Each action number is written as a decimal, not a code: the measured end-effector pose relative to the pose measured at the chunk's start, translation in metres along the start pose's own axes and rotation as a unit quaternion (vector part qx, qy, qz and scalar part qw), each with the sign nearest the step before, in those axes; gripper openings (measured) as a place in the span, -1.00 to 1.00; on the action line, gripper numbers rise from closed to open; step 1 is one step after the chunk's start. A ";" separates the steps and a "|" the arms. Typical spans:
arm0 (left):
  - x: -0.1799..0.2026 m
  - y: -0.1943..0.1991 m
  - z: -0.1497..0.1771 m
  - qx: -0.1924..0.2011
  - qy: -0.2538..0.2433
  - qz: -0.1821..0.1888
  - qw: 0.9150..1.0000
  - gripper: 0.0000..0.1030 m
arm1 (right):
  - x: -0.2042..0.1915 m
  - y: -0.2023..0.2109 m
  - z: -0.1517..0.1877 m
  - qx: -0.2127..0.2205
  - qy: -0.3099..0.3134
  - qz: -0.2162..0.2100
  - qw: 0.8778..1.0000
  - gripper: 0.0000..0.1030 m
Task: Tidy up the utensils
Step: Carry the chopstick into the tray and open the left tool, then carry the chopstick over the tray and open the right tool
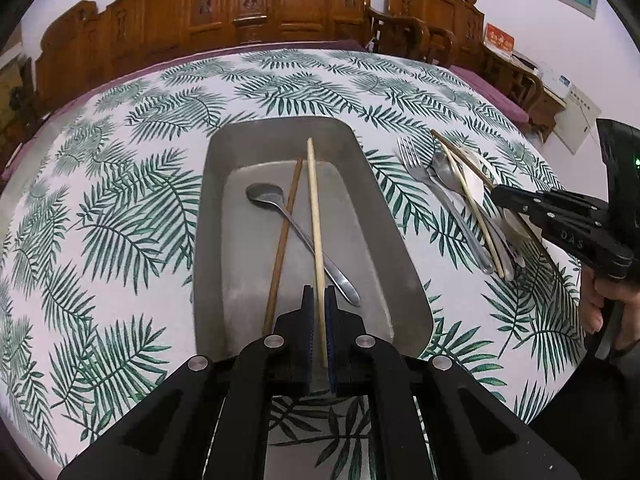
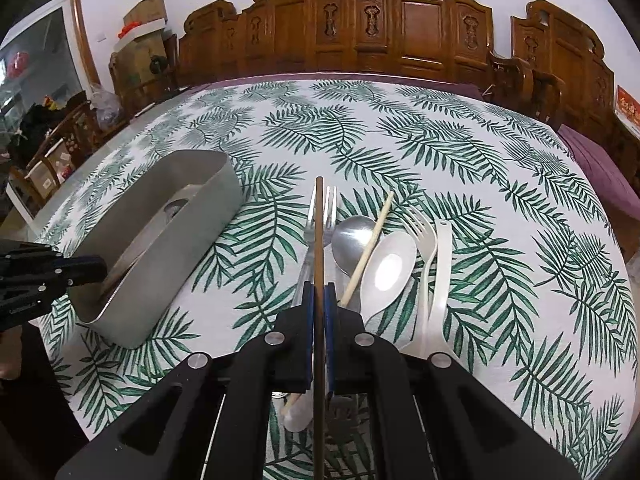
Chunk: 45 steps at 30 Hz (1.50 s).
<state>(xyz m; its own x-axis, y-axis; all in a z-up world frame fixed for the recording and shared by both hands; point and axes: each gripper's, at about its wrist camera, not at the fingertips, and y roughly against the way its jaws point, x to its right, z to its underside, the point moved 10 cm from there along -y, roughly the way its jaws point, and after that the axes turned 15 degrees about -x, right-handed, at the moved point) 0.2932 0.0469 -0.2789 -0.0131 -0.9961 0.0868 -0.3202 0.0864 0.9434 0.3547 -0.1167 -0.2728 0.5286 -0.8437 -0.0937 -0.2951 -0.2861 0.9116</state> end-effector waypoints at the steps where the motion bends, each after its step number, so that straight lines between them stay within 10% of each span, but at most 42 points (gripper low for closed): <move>1: 0.000 0.003 -0.001 0.005 0.000 0.000 1.000 -0.91 | -0.001 0.001 -0.001 0.001 0.001 0.000 1.000 -0.88; 18: -0.022 0.065 -0.018 0.079 0.011 0.001 0.997 -0.74 | -0.071 0.026 -0.032 0.031 0.035 -0.031 0.998 -0.88; 36: -0.056 0.118 -0.014 0.126 0.030 -0.025 0.991 0.06 | -0.152 0.010 -0.094 0.047 -0.001 -0.111 0.993 -0.88; 45: -0.068 0.107 0.004 0.112 0.037 -0.037 0.992 0.12 | -0.175 -0.027 -0.095 0.014 -0.003 -0.099 0.995 -0.88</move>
<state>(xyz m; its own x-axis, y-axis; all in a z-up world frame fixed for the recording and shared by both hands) 0.2559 0.1238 -0.1852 0.0850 -0.9951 0.0506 -0.5204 -0.0011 0.8539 0.3456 0.0813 -0.2427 0.5743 -0.7721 -0.2721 -0.2087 -0.4595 0.8633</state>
